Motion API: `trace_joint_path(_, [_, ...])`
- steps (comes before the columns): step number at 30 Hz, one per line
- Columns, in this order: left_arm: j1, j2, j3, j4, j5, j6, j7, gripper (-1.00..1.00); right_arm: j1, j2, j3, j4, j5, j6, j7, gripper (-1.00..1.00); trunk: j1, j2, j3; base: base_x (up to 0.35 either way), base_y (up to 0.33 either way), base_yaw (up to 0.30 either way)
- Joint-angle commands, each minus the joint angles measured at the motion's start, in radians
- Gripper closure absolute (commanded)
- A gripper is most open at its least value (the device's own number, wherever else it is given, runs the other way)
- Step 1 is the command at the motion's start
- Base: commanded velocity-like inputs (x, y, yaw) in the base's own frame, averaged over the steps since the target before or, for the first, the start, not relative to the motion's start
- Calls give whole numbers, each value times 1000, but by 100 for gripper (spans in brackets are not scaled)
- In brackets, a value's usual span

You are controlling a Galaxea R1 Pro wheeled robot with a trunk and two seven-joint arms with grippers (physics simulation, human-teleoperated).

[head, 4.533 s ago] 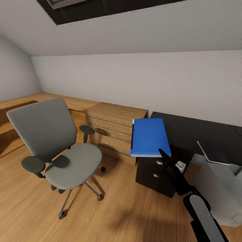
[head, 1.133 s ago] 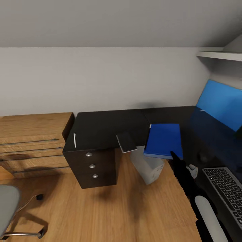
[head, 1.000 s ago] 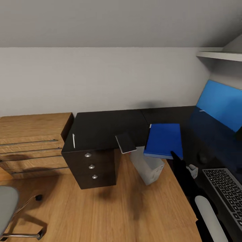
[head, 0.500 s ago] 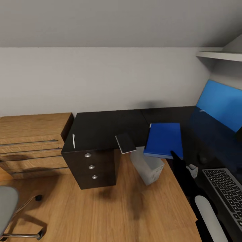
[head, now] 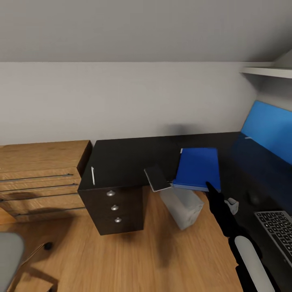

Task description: In the bedroom, organize the workspace by keeping the computer under the desk, ensuring the monitor is on the desk, placing the keyboard on the desk next to the monitor, placing the mouse on the desk next to the keyboard, moving the folder from the swivel chair onto the desk next to the mouse, stacking the notebook on top of the folder with the pen on top of the notebook, and positioning the swivel chair next to the desk.

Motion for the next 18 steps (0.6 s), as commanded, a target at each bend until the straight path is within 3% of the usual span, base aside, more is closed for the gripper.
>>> trace_joint_path(1, [0,0,-9,0,5,-2,5,-100,0,0,-2,0,-9,6,2,100,0,0,1,238,254,0])
trace_joint_path(8, [0,0,-9,0,5,-2,5,-100,0,0,-2,0,-9,-8,2,100,0,0,12,204,203,-27])
trace_joint_path(18, [0,0,-9,0,5,-2,4,-100,0,1,-1,0,-9,-67,1,100,0,0,28,24,21,-18])
